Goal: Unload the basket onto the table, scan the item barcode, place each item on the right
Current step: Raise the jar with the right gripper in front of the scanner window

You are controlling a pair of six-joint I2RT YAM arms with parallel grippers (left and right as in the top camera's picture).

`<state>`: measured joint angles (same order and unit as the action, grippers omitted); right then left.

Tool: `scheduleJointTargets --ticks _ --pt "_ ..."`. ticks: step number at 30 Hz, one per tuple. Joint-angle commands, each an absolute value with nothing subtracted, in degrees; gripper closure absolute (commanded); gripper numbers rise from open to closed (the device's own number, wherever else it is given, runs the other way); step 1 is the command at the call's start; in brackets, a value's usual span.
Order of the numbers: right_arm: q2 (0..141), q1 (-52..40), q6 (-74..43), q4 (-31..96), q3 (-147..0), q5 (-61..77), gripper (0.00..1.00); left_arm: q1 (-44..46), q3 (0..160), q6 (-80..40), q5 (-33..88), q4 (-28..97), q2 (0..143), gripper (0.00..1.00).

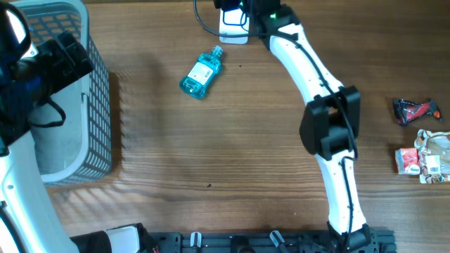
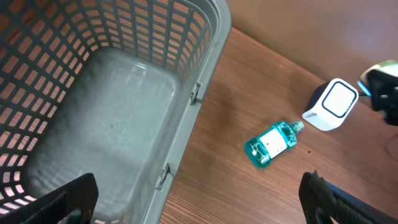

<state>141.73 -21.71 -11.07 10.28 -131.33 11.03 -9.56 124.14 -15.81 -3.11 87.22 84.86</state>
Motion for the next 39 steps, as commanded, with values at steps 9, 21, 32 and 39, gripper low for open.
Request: scheduleJointTargets --ticks 9,21,32,39 --pt "148.99 -20.91 -9.43 -0.32 -131.55 5.37 0.51 -10.02 124.62 -15.88 -2.85 87.13 84.93 0.0" --pt "152.03 -20.27 -9.04 -2.17 -131.55 3.84 0.53 -10.02 124.62 -15.88 -2.85 87.13 84.93 0.0" --pt "152.62 -20.16 -9.02 -5.91 -131.55 5.15 0.53 -10.02 124.62 -15.88 -2.85 87.13 84.93 0.0" --pt "152.62 -20.16 -9.13 -9.02 -131.55 2.52 0.52 -10.02 124.62 -15.88 -2.83 87.13 84.93 0.0"
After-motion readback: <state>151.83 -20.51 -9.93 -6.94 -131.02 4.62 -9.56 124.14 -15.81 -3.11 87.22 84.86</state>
